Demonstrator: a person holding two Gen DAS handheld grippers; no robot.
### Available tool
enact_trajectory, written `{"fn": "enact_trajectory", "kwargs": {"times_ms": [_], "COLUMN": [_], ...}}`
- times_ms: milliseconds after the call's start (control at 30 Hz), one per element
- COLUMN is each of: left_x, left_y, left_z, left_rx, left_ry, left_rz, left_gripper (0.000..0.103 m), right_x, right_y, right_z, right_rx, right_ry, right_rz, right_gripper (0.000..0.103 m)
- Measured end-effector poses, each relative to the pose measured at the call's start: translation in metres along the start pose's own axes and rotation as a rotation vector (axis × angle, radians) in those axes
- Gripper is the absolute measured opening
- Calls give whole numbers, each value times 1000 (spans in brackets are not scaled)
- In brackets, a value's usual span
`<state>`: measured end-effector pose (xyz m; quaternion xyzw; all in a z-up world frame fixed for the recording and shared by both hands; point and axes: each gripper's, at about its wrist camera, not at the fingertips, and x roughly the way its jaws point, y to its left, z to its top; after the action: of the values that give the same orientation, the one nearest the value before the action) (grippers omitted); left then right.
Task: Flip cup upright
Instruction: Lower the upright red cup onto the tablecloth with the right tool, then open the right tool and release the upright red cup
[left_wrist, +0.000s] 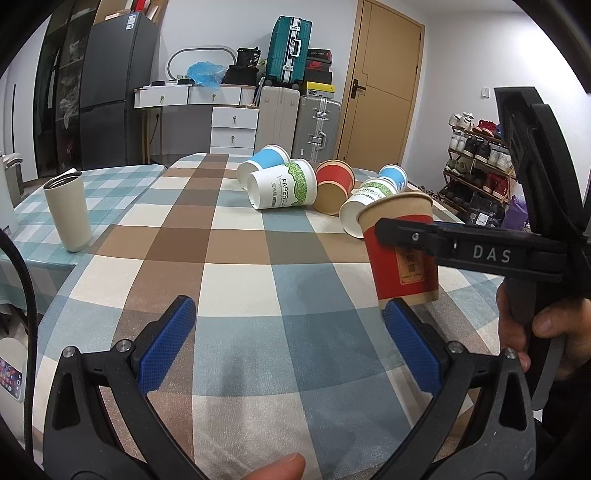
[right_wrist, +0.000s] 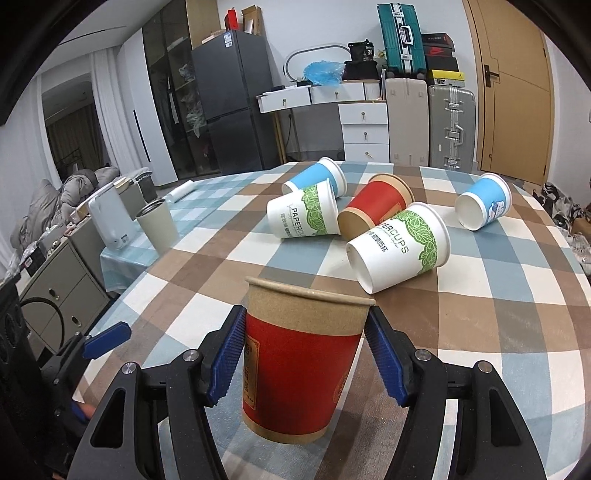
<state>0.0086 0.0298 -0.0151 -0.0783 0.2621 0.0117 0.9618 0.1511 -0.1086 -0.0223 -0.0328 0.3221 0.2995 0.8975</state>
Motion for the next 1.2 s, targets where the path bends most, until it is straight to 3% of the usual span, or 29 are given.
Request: {"fn": "enact_trajectory", "kwargs": {"times_ms": [400, 767, 967, 1200], "left_x": [1, 2, 1, 2], "left_y": [0, 0, 0, 0], "left_z": [0, 1, 0, 0], "left_rx": [-1, 1, 1, 0], "left_ry": [0, 0, 0, 1], "left_rz": [0, 1, 1, 0], "left_gripper": [102, 102, 102, 102], "right_x": [-15, -46, -48, -43], "right_y": [4, 12, 18, 18], "right_z": [-9, -41, -58, -54], "right_rx": [-57, -180, -230, -227], "right_ry": [-14, -15, -27, -50], "right_rz": [9, 41, 32, 6], "right_gripper": [66, 66, 64, 64]}}
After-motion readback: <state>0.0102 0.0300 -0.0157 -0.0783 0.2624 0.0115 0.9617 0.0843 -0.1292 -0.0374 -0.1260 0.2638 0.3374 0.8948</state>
